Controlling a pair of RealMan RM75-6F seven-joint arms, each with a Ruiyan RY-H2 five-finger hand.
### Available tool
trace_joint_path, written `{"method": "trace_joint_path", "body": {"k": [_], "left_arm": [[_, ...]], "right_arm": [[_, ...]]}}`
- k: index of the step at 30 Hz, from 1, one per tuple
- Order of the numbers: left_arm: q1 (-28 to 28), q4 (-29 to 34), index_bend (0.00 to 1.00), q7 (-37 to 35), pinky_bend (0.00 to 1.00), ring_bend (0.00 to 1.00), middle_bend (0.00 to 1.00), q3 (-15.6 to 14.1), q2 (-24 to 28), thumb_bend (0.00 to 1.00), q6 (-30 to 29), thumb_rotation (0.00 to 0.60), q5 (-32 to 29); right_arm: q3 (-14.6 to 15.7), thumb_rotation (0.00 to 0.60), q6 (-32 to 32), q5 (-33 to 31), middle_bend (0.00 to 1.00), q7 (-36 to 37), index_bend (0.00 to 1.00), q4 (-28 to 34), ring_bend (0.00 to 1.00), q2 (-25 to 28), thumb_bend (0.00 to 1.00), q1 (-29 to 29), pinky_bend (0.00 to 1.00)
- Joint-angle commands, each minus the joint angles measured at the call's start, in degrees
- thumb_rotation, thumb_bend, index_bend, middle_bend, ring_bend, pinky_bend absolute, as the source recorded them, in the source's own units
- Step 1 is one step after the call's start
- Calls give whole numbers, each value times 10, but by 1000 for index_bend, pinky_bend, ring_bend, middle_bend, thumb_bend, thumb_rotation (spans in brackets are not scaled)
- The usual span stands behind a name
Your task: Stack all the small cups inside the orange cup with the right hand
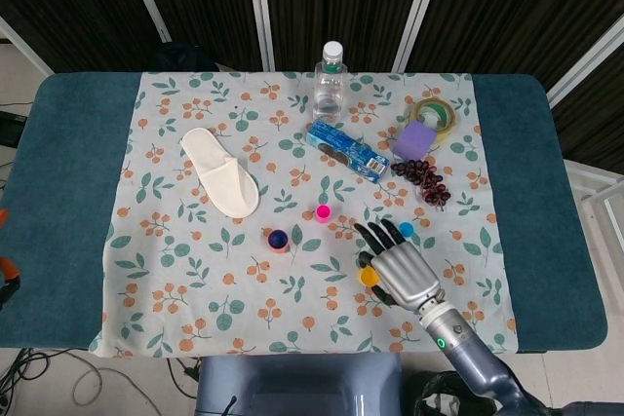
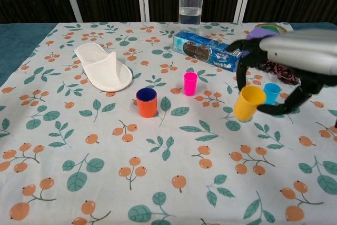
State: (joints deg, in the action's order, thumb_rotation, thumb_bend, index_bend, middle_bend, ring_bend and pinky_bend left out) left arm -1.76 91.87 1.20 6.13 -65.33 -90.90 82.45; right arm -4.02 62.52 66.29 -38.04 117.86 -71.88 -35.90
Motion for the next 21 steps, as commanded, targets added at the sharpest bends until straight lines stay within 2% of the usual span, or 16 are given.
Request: {"method": "trace_joint_path", "body": {"k": [1, 9, 14, 21], "left_arm": [[0, 0, 121, 0, 0, 0, 4, 0, 0, 732, -1, 600, 0], [0, -1, 121, -4, 0, 0, 5, 1, 1, 732, 1, 600, -2], [0, -1, 121, -6, 0, 0, 5, 1, 2, 732, 3, 600, -2], [1, -1, 121, -8, 0, 0, 4, 0, 2, 732, 3, 600, -3]], "right_arm": [[-41, 600, -12, -45, 0, -31, 485, 25, 0, 11, 419, -37, 61], [-105, 600, -32, -180, 0, -76, 485, 9, 0, -21, 419, -124, 65], [-128, 600, -23, -247, 0, -92, 485, -21, 0, -65, 419, -171, 65], [-142, 600, -8, -315, 0, -116, 485, -73, 0, -121, 419, -227, 68]]}}
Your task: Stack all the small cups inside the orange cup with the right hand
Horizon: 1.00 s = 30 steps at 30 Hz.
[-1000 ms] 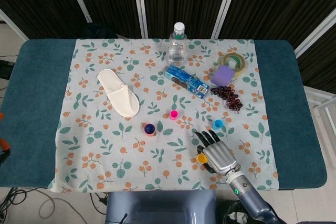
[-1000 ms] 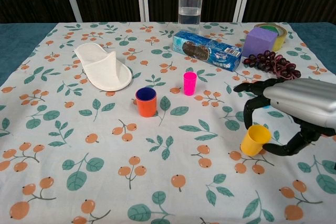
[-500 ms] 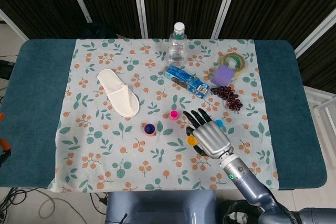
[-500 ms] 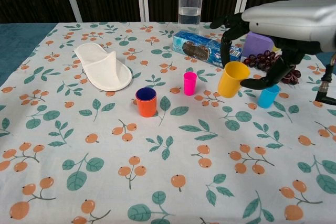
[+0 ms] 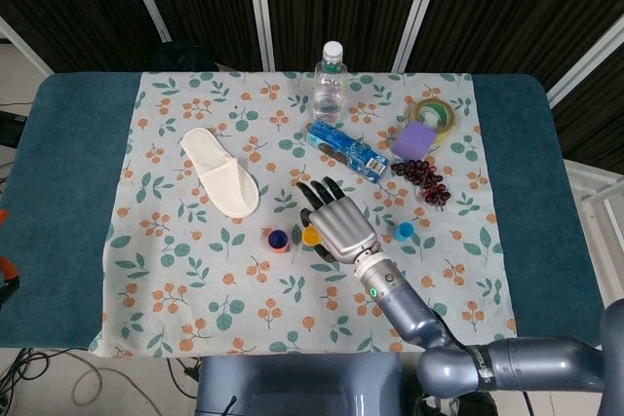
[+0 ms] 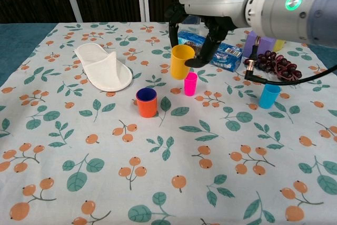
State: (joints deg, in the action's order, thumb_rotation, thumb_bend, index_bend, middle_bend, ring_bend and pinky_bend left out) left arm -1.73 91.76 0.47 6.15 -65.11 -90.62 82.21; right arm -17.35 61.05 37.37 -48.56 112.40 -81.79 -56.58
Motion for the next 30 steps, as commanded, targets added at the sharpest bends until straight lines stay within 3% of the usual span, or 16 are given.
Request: {"method": "trace_joint_path", "body": {"k": [1, 30], "left_arm": [[0, 0, 121, -2, 0, 0, 4, 1, 1, 732, 1, 600, -2], [4, 0, 121, -10, 0, 0, 5, 2, 4, 731, -2, 600, -5]], "right_arm": [[-10, 600, 9, -33, 0, -11, 485, -23, 0, -29, 419, -27, 69], [-8, 600, 19, -66, 0, 15, 485, -126, 0, -141, 419, -103, 69]]}}
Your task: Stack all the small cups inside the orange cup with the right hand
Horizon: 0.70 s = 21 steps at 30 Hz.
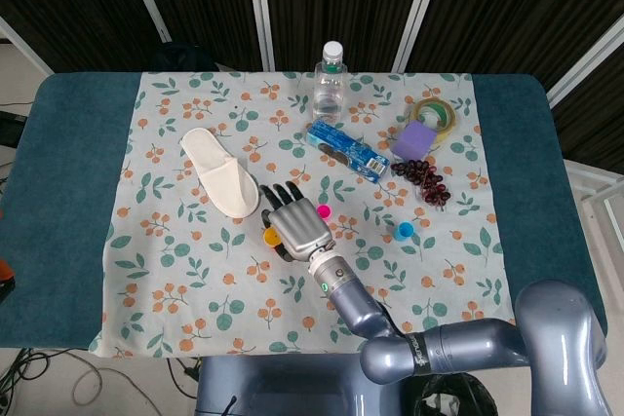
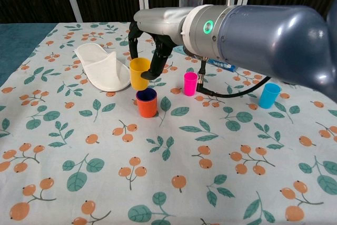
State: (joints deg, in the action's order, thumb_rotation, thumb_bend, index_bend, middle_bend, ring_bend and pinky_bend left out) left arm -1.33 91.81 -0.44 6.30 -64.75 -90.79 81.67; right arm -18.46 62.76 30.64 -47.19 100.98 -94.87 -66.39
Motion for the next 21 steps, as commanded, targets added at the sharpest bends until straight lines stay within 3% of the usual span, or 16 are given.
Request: {"method": "trace_joint_path", "body": {"k": [1, 21], "left_arm": [[0, 0, 121, -1, 0, 0, 5, 0, 1, 732, 0, 600, 0], [0, 0, 121, -1, 0, 0, 4, 0, 1, 732, 1, 600, -1]], "right_arm": [[4, 600, 4, 2, 0, 2, 485, -18, 0, -14, 419, -7, 69], [13, 600, 11, -5, 0, 4, 485, -60, 0, -44, 419, -18, 69]]}}
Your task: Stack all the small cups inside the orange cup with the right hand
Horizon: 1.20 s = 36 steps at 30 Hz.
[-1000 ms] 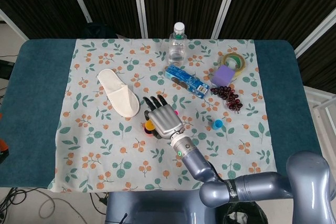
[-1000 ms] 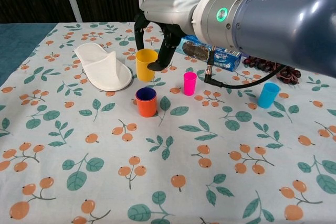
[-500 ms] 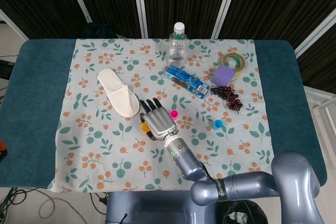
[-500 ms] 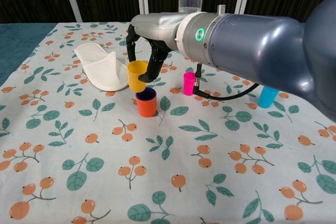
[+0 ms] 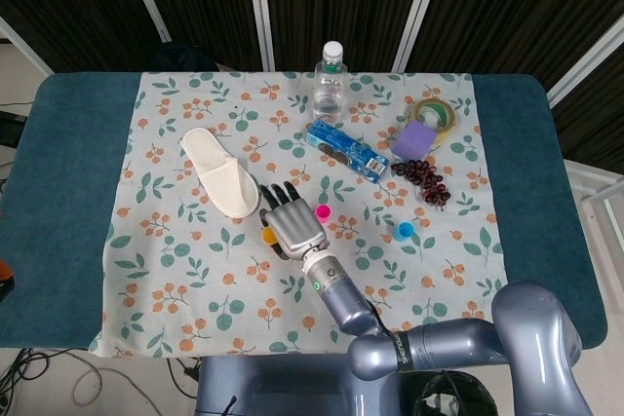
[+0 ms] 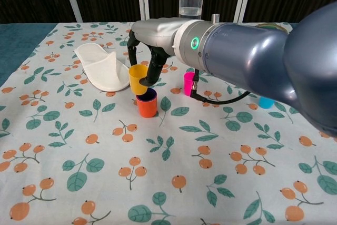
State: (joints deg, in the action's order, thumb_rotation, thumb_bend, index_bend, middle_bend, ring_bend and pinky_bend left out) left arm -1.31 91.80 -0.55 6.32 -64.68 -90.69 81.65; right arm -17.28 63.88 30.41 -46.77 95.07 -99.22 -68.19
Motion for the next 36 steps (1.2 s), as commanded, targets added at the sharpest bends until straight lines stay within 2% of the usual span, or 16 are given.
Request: {"method": "trace_joint_path", "body": {"k": [1, 17, 19, 23, 26, 30, 36], "left_arm": [[0, 0, 121, 0, 0, 0, 4, 0, 0, 732, 0, 600, -1], [0, 0, 121, 0, 0, 0, 4, 1, 1, 732, -1, 600, 0], [0, 0, 121, -1, 0, 0, 4, 1, 1, 732, -1, 600, -1], [0, -1, 121, -1, 0, 0, 4, 1, 1, 731, 0, 600, -1], [0, -1, 121, -1, 0, 0, 4, 1, 1, 732, -1, 600, -1], [1, -1, 121, -2, 0, 0, 5, 2, 2, 732, -1, 600, -2], [1, 0, 121, -2, 0, 0, 5, 1, 3, 732, 0, 600, -2]], "right_arm": [[3, 600, -1, -3, 0, 0, 485, -1, 0, 0, 419, 1, 69], [20, 600, -15, -4, 0, 13, 479, -15, 0, -4, 418, 12, 69], [23, 600, -17, -5, 0, 12, 421, -17, 0, -5, 418, 12, 69], [28, 600, -25, -11, 0, 7, 179, -17, 0, -4, 418, 11, 69], [28, 600, -26, -17, 0, 3, 65, -18, 0, -3, 418, 9, 69], [26, 600, -21, -16, 0, 6, 2, -15, 0, -1, 419, 11, 69], [24, 600, 3, -11, 0, 9, 0, 7, 0, 31, 418, 27, 69]]}}
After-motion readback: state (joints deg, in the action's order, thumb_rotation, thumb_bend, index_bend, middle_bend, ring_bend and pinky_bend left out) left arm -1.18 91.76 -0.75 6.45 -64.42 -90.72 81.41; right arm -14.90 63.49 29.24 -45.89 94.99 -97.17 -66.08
